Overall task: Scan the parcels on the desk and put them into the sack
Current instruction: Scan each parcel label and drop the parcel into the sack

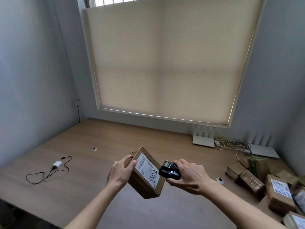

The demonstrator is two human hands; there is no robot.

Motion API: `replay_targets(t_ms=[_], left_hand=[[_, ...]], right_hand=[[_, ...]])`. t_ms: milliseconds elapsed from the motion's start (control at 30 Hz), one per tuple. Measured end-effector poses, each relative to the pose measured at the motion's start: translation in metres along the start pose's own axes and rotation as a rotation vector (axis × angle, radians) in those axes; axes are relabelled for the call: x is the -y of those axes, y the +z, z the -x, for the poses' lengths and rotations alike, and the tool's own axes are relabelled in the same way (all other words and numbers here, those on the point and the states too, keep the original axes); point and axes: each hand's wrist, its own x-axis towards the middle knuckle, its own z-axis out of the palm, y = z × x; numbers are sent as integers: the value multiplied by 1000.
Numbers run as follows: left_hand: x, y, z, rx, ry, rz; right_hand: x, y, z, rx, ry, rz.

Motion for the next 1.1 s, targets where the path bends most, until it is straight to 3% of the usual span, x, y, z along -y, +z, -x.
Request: replay_targets(t_ms=[800,1100], left_hand=[[6,-8,-11,-4,14,33],[4,-13,-18,-20,28,33]], right_hand=[[2,1,-13,-47,-12,104],[5,4,-20,1,-19,0]])
